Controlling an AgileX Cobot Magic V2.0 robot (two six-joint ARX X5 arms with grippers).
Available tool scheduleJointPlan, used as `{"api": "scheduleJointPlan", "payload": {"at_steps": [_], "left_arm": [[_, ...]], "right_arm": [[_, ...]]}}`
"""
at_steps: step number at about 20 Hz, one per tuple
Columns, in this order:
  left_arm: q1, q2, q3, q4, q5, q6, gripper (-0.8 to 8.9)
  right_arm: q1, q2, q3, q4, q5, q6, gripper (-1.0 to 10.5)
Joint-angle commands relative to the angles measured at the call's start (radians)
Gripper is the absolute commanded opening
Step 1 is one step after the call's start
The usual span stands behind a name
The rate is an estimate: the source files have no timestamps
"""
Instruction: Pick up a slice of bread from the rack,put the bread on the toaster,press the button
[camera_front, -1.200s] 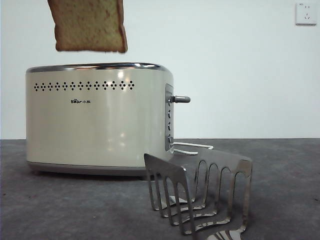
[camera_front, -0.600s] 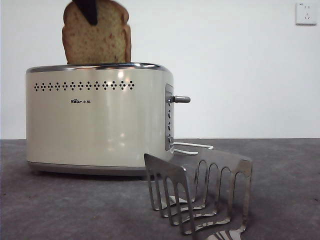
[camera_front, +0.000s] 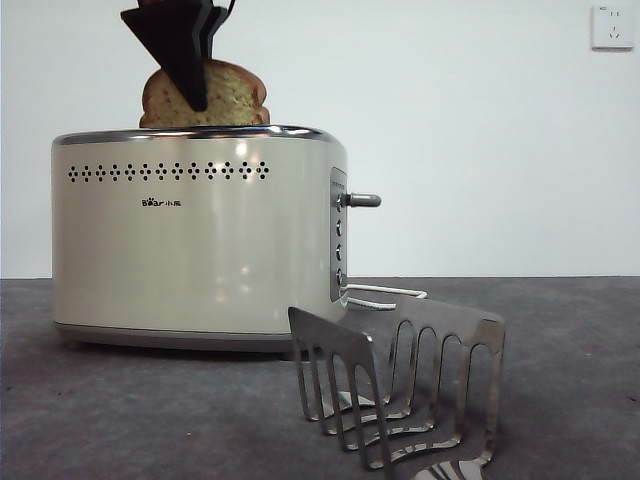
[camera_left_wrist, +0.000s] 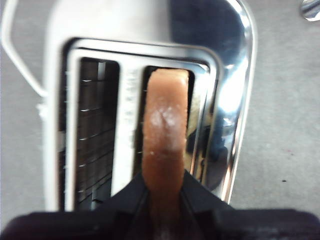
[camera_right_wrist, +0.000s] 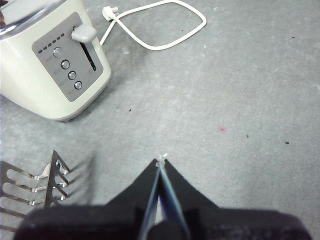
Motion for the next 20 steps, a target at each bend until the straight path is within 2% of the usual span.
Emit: {"api": "scheduleJointPlan", "payload": {"at_steps": [1, 3, 7, 8, 13, 14, 15, 17, 18, 20], "left_arm": [[0.002, 0.011, -0.004, 0.02, 0.011, 0.01, 0.09], [0.002, 0.005, -0.004, 0.022, 0.01, 0.005, 0.52], [0.002, -0.019, -0.004, 0.032, -0.016, -0.008, 4.75], [0.002, -0.031, -0.004, 0.042, -0.019, -0.027, 5.13], [0.002, -0.151, -0.004, 0.081, -0.079, -0.118, 5.1], [-0.002, -0.193, -0.004, 0.081, -0.075, -0.164, 5.02], [-0.006, -0.235, -0.004, 0.08, -0.075, -0.248, 5.02], [-0.034, -0.32, -0.004, 0.039, -0.052, -0.535, 4.93], [-0.051, -0.357, -0.004, -0.002, -0.02, -0.671, 4.45], [-0.066, -0.42, -0.005, -0.057, 0.059, -0.856, 1.65]], "right_arm": [[0.0, 0.0, 0.002, 0.002, -0.003, -0.002, 0.0], [0.0, 0.0, 0.002, 0.002, -0.003, -0.002, 0.0], [0.0, 0.0, 0.002, 0.002, -0.003, -0.002, 0.0], [0.0, 0.0, 0.002, 0.002, -0.003, -0.002, 0.0], [0.0, 0.0, 0.002, 0.002, -0.003, -0.001, 0.0], [0.0, 0.001, 0.002, 0.002, -0.003, 0.003, 0.0], [0.0, 0.001, 0.002, 0.005, -0.003, 0.033, 0.0], [0.0, 0.003, 0.002, 0.005, -0.004, 0.217, 0.0], [0.0, 0.008, 0.002, 0.005, -0.015, 0.309, 0.0], [0.0, 0.038, 0.002, 0.069, -0.133, 0.394, 0.0]]}}
